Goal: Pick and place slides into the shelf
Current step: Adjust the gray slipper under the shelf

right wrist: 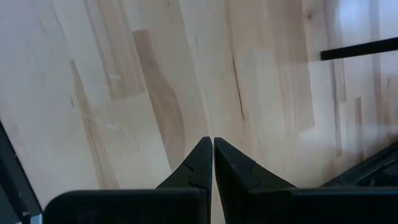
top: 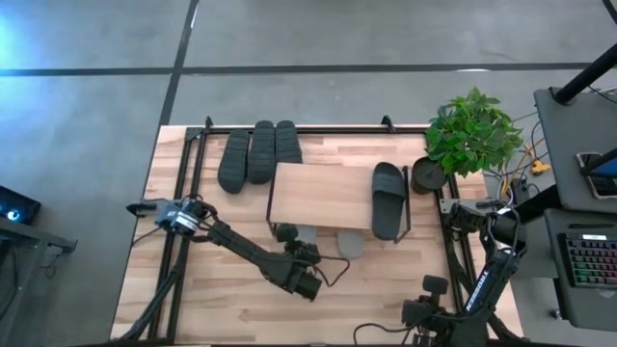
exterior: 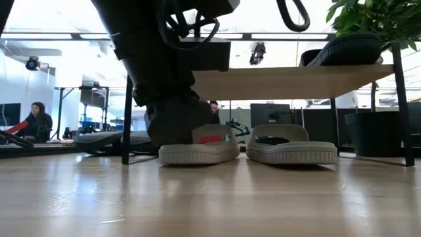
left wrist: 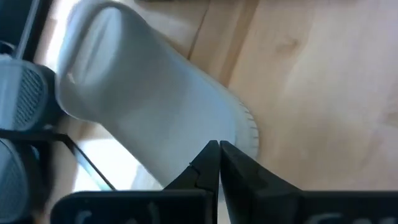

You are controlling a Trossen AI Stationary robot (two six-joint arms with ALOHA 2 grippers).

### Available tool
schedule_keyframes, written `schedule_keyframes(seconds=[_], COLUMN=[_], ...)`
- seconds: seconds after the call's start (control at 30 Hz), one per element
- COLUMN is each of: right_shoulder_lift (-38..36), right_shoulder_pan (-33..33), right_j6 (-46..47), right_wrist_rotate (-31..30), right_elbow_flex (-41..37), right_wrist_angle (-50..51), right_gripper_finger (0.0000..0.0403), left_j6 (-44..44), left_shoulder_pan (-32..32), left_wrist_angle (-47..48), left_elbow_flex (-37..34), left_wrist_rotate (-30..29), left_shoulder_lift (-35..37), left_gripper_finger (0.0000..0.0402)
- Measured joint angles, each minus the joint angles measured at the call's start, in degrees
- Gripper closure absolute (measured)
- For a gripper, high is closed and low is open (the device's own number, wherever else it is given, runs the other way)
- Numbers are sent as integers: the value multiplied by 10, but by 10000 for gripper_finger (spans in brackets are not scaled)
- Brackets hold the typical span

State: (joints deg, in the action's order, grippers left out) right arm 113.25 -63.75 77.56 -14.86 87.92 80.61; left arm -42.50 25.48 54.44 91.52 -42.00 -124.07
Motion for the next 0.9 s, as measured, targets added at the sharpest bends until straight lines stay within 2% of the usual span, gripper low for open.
schedule_keyframes(seconds=[0.17,0.77,0.9], right_shoulder_lift=[0,0,0], right_shoulder_pan=[0,-2,-2], right_j6=[0,-1,-2], right_wrist_rotate=[-16,-17,-17], right_elbow_flex=[0,-1,-1], right_wrist_angle=[0,0,0], right_gripper_finger=[394,394,394], left_j6=[-5,14,14], left_shoulder_pan=[-1,-5,-5], left_wrist_angle=[-24,-181,-184], left_elbow_flex=[1,5,5], left_wrist_rotate=[21,16,16], left_shoulder_lift=[0,-1,-1], left_gripper_finger=[402,402,402])
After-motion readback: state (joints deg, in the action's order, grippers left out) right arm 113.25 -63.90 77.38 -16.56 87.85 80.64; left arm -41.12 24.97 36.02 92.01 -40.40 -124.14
